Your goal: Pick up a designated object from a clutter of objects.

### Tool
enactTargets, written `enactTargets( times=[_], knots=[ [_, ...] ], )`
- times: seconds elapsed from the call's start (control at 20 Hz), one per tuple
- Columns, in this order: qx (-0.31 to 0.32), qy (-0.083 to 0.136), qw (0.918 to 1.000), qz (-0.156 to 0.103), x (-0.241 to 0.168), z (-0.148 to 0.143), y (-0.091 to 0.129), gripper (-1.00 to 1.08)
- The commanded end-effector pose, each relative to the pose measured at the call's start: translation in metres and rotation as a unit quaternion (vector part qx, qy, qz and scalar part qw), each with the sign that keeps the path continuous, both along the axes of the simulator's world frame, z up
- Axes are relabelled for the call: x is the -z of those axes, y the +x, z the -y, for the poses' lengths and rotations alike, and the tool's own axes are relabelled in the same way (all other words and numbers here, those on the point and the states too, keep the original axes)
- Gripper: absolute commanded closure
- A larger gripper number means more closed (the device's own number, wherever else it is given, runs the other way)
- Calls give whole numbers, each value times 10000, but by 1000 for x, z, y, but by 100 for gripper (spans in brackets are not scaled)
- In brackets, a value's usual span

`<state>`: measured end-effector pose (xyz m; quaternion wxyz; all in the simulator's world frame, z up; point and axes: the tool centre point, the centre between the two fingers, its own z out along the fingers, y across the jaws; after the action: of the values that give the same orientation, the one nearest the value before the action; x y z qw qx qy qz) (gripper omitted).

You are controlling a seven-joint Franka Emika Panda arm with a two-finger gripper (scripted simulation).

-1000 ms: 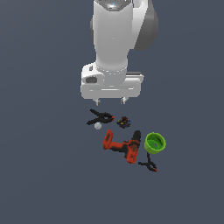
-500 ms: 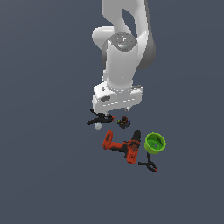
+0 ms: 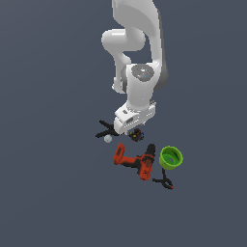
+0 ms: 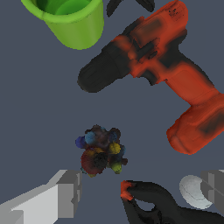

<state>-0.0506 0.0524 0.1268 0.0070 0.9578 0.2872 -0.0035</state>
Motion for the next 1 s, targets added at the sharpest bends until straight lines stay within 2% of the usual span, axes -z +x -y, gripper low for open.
enactTargets(
  times=[0.0, 0.45, 0.95],
  knots=[
    [-288, 22, 9996, 6, 15, -6, -9, -92],
    [-864, 72, 9962, 6, 44, -18, -31, -92],
    [-904, 76, 9959, 2, 53, -19, -34, -92]
  ],
)
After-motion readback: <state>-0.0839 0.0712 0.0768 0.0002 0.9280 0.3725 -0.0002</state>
